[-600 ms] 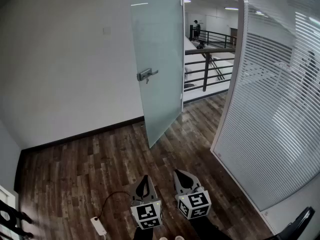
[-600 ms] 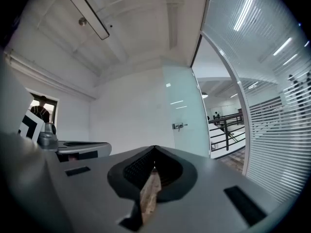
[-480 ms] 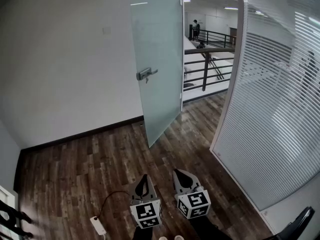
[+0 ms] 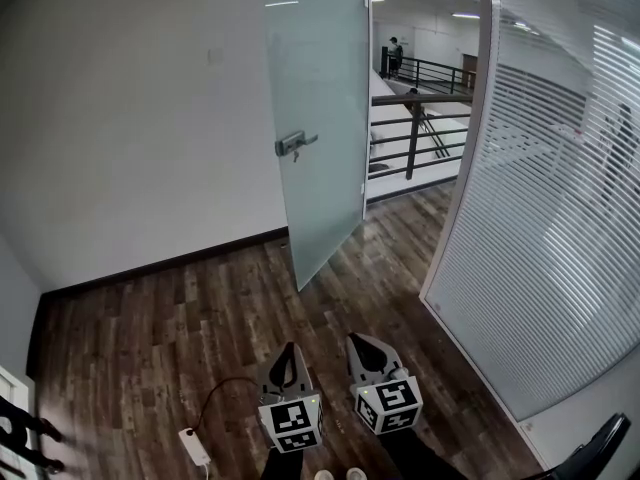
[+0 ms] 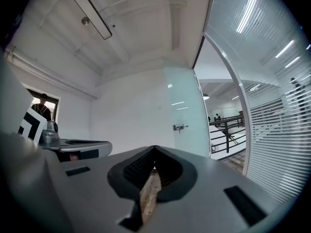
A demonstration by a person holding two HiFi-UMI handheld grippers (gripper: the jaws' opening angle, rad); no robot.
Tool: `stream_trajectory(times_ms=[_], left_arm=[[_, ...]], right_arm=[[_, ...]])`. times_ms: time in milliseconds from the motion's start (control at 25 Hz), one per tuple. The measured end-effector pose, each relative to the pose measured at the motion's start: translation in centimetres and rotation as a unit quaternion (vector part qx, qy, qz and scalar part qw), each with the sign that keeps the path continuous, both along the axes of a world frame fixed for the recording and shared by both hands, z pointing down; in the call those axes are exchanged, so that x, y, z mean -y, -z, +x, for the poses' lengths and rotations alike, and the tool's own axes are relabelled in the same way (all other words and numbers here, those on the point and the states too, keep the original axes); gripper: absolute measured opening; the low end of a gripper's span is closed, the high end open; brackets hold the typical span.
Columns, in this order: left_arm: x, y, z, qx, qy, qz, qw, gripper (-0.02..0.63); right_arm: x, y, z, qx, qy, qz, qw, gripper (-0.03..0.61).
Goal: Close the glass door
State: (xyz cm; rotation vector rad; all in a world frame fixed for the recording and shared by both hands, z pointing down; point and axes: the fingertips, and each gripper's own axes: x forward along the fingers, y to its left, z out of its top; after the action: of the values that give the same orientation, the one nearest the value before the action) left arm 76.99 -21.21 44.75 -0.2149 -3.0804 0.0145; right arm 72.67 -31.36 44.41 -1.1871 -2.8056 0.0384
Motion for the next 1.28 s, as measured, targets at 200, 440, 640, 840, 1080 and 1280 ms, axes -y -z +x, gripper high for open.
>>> stream_trajectory(times_ms=[200, 440, 640, 840, 1080, 1280], left_arm=[[-0.3, -0.2, 0.3, -0.001, 0.003, 0.0, 1.0, 0.0], [-1.3, -0.7, 1.3, -0.004, 0.016, 0.004, 0.9999, 0.0], [-3.0, -1.4, 2.3, -0.009, 0.027, 0.012, 0.9995, 0.0], [-5.7, -1.4, 3.0, -0.004, 0.04, 0.026, 0.9989, 0.0], [-7.3, -2.0, 3.6, -0.001, 0.047, 0.04, 0.9981, 0.0], [-7.8, -3.5, 2.4, -0.015, 0.049, 0.052, 0.9973, 0.0]], right_arm=[[-0.2, 0.1, 0.3, 0.003, 0.004, -0.006, 1.0, -0.009], [-0.4, 0.0, 0.9, -0.001, 0.01, -0.011, 1.0, -0.009], [-1.1, -0.6, 1.0, -0.008, 0.005, -0.014, 1.0, -0.009], [-3.2, -0.6, 1.1, -0.009, 0.004, -0.009, 1.0, -0.011], [-4.8, -1.2, 2.0, -0.011, 0.013, 0.0, 1.0, -0.011], [-5.6, -1.8, 0.6, -0.016, 0.016, 0.006, 1.0, -0.009]])
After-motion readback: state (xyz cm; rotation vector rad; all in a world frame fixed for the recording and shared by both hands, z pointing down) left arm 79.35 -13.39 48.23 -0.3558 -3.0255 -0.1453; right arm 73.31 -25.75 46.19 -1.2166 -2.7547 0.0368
